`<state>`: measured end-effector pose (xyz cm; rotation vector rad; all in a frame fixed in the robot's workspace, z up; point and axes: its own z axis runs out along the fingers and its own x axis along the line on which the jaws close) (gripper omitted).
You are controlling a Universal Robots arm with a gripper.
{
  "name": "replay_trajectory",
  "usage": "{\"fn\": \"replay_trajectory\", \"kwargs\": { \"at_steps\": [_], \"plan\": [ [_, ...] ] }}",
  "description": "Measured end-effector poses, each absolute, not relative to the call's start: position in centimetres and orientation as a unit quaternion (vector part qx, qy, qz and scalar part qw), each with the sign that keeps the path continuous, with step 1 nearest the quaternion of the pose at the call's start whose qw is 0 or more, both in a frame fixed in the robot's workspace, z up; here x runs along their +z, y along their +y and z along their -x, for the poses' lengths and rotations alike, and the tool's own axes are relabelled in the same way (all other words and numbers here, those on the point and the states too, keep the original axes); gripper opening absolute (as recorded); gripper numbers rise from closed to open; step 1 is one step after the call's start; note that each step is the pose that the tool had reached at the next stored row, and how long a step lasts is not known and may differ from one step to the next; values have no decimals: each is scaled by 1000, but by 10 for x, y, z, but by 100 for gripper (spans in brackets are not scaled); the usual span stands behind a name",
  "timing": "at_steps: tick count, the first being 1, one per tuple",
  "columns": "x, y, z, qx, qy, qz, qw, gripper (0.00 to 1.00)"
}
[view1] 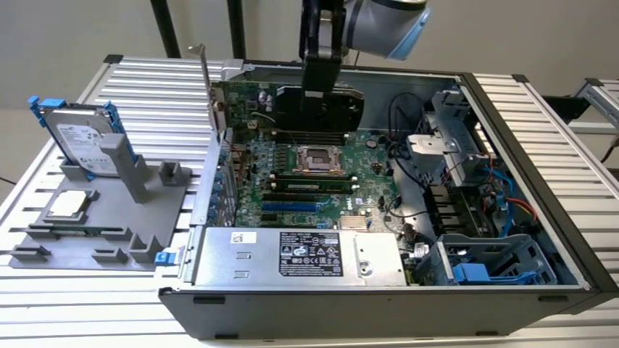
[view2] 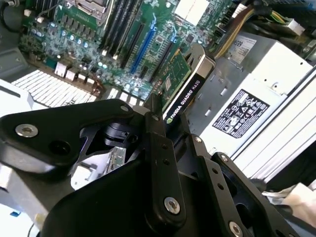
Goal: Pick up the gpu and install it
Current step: 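Insert the gpu into the slot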
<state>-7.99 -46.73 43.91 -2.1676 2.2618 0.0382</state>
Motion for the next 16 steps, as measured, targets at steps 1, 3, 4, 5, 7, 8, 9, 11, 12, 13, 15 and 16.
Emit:
{"fn": "replay_trajectory", "kwargs": {
  "at_steps": [1, 3, 4, 5, 7, 8, 9, 11, 12, 13, 15, 16],
  "plan": [
    [439, -467, 80, 12, 718, 696, 4, 0],
    [439, -467, 80, 12, 709, 705, 4, 0],
    [439, -467, 80, 12, 704, 710, 4, 0],
    [439, -467, 80, 12, 700, 714, 4, 0],
    [439, -467, 80, 12, 691, 723, 4, 0],
    [439, -467, 80, 12, 688, 726, 4, 0],
    [439, -467, 80, 12, 687, 727, 4, 0],
    [439, -467, 80, 12, 687, 726, 4, 0],
    [439, -467, 80, 12, 690, 724, 4, 0],
    [438, -467, 80, 12, 695, 719, 4, 0],
    [437, -467, 80, 12, 706, 708, 4, 0],
    [437, -467, 80, 12, 712, 702, 4, 0]
  ]
}}
